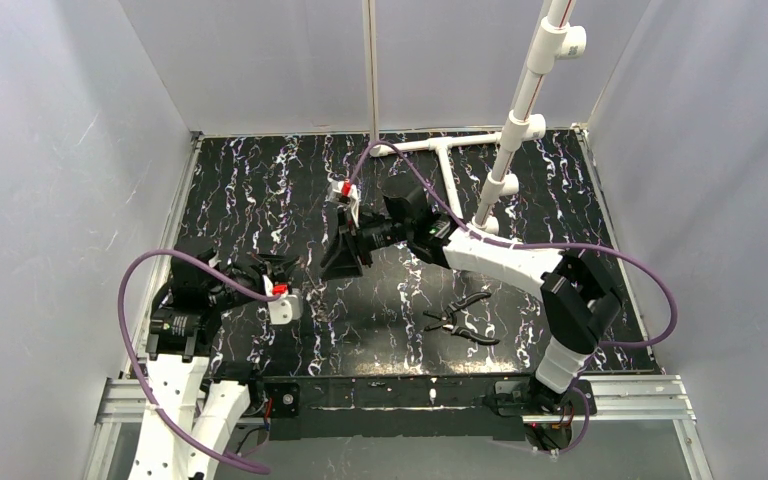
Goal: Remove the keys from the keyring
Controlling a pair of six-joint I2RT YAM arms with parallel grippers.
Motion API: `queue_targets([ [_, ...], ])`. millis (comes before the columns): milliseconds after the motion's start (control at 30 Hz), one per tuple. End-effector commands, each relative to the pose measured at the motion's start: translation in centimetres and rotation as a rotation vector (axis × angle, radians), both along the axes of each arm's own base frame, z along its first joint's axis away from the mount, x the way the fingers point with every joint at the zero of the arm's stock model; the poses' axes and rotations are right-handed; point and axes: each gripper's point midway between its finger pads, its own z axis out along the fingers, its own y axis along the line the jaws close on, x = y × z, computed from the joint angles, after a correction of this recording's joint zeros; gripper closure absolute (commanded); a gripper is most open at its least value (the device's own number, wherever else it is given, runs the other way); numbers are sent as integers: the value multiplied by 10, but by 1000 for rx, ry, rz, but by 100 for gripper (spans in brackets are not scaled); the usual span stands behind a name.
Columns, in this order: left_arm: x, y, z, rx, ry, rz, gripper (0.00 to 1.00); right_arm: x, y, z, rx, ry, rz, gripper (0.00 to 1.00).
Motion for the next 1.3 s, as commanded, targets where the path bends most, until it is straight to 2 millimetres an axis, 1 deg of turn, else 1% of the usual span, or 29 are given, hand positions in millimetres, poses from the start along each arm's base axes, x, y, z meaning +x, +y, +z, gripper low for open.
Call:
queue_targets([
  [0,-6,-8,7,-13,-50,-68,100,1,-8,25,30,-136,7,42],
  [100,-9,-11,5,-2,-72,-100,100,3,-12,23,4,-172,3,28],
  [200,-15,-15,4,-2,-85,-144,100,5,-14,24,-7,-206,-5,20],
  [300,-19,-19,3,-7,-103,-184,100,8,-16,27,-11,-250,-11,15],
  [500,-23,-25,6,1,-166,-251,100,10,-21,29,-31,-322,8,11],
  [633,-27,-28,7,11,-206,-285,100,4,-25,31,-22,-368,64,11],
  [833,-37,-30,3,52,-287,-348,100,-5,-28,30,0,-406,133,20],
  [1033,-44,-32,1,74,-339,-385,100,-12,-29,36,28,-404,173,27],
  [1267,-52,-36,-4,102,-437,-450,100,-27,-21,43,69,-391,228,37],
])
